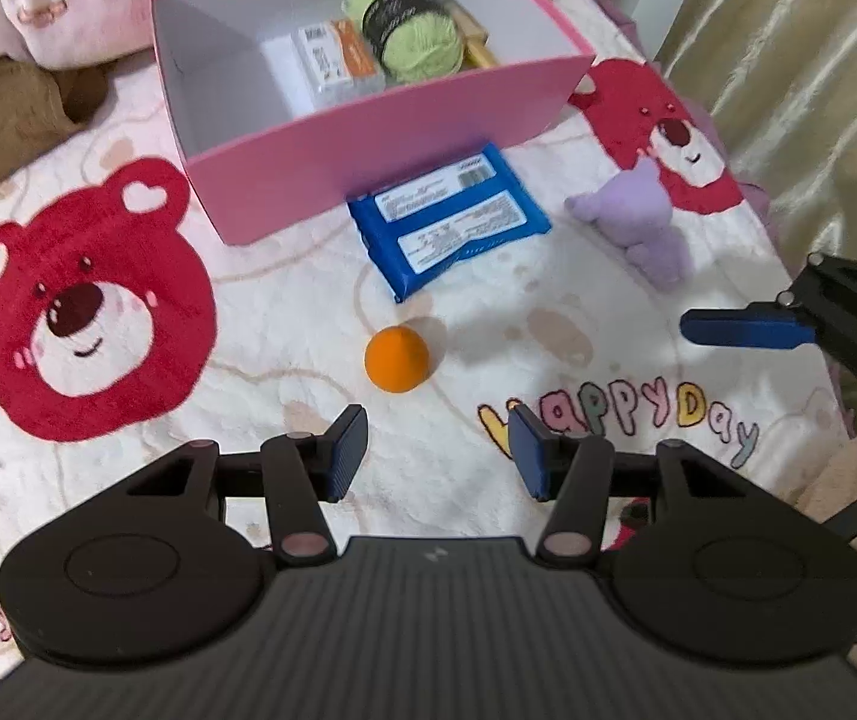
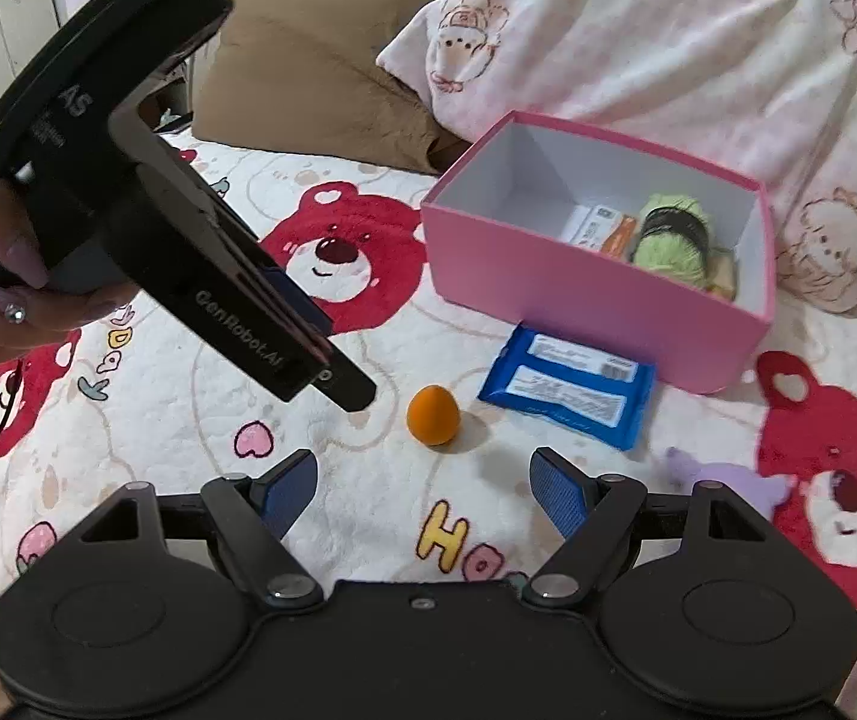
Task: Organize objects
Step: 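Move the left tool to the orange makeup sponge and grasp it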
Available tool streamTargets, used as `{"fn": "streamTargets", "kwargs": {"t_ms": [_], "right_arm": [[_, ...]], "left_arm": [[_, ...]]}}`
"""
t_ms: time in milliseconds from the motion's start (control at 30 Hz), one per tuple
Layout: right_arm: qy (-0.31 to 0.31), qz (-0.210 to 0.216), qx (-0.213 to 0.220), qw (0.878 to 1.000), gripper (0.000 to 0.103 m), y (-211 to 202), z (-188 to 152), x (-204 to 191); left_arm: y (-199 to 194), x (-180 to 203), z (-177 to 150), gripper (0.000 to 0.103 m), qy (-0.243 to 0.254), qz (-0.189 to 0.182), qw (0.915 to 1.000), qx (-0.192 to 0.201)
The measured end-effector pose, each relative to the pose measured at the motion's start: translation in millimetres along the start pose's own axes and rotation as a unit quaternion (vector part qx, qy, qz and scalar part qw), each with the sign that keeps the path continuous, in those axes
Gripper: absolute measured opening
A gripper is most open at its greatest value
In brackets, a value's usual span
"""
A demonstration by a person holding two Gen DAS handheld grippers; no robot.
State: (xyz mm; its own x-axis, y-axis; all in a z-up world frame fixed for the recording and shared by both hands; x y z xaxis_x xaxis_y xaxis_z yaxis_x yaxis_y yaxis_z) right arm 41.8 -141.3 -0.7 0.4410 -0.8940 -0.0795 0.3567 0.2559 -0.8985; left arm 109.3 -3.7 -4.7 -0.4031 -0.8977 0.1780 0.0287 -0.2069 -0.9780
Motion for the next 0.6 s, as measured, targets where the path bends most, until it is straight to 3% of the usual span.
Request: {"fn": "streamTargets", "kwargs": {"t_ms": [133,200,400,533,600], "right_arm": [[0.017,0.01,0.011,1.0,0.082,23.9,-2.3,6.9],[0.017,-0.009,0.022,1.0,0.082,36.6,-3.6,9.5],[0.05,-0.008,0.043,0.998,0.082,74.7,-6.6,26.0],[0.054,-0.028,0.011,0.998,0.081,103.6,-3.1,27.1],[0.069,-0.025,0.017,0.997,0.081,113.4,-3.1,31.7]], "left_arm": [[18.5,-5.9,4.6,0.051,-0.004,-0.004,1.0,0.005],[27.4,-8.4,6.9,0.051,-0.004,-0.006,0.9999,0.013],[52.0,-12.3,9.9,0.051,0.014,-0.014,0.9982,0.058],[72.0,-14.6,10.7,0.051,0.012,-0.01,0.9971,0.075],[80.9,-18.1,11.3,0.05,0.005,-0.021,0.9967,0.078]]}}
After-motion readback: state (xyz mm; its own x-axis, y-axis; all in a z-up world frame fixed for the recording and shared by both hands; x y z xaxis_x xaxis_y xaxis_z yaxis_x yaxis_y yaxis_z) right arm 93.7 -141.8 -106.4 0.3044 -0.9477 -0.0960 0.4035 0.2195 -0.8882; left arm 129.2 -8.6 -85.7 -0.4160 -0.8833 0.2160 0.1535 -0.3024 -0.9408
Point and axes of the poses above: each gripper's, at about its wrist camera, not at the fingertips, and y roughly the way its jaws point, x to its right, z to its top, the point moved 1 cm from there along y, roughly the way its jaws point, and after that the axes turned 15 degrees about -x, right-handed, at the moved point
